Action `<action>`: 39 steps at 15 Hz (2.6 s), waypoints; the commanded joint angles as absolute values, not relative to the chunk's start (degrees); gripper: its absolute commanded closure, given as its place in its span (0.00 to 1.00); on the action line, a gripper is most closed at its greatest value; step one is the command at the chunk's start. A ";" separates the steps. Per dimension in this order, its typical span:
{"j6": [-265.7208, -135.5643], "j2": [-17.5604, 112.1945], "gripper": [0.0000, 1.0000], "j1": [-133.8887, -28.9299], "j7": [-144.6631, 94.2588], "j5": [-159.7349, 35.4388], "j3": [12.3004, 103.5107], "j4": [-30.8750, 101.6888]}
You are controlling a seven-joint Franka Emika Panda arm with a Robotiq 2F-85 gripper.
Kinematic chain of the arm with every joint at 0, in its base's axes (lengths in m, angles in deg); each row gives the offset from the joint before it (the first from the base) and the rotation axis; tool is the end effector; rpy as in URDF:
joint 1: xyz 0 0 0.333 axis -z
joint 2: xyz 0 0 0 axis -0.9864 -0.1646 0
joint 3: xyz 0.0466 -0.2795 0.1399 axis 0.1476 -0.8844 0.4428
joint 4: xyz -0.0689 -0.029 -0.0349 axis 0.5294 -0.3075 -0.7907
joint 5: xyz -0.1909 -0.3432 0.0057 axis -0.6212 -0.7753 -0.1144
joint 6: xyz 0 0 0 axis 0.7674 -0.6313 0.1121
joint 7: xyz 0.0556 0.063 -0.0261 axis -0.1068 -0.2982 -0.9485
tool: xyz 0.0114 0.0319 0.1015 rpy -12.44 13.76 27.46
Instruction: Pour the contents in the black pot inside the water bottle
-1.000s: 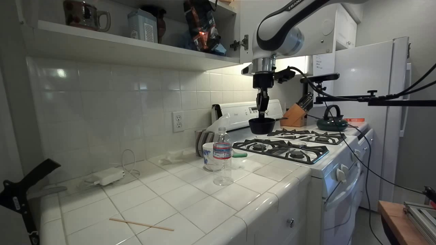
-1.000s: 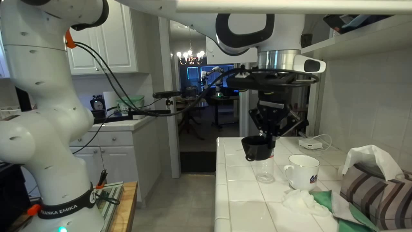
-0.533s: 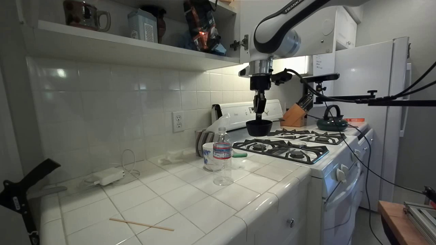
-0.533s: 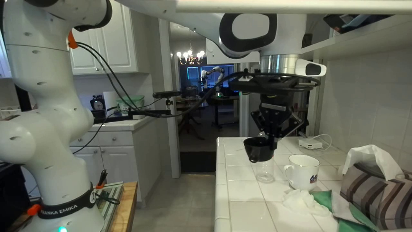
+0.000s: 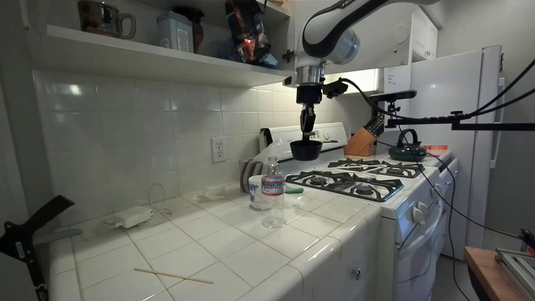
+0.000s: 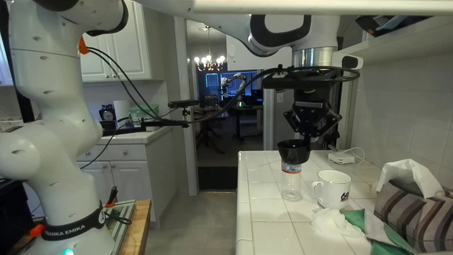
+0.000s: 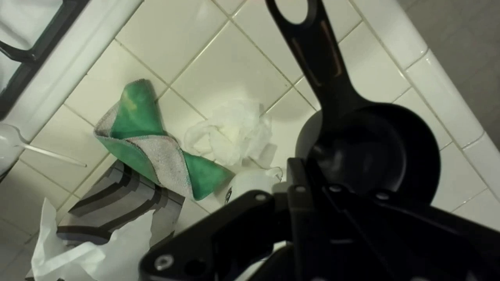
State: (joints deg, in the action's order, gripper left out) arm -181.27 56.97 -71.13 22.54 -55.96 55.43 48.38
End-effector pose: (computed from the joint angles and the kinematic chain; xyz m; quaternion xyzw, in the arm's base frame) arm 0.5779 -0.1581 0.4666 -0.9737 -0.2255 -0.0328 0.0038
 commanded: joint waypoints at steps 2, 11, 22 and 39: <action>-175.93 54.72 0.99 -71.58 22.86 -56.75 56.30 41.81; -173.12 52.57 0.99 -72.85 22.66 -58.18 57.70 34.78; -174.40 51.64 0.99 -74.47 22.15 -60.38 59.22 32.00; -179.24 52.02 0.99 -76.02 21.40 -63.79 60.01 33.80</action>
State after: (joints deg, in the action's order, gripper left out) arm -178.29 52.25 -75.72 22.52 -61.82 59.65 34.04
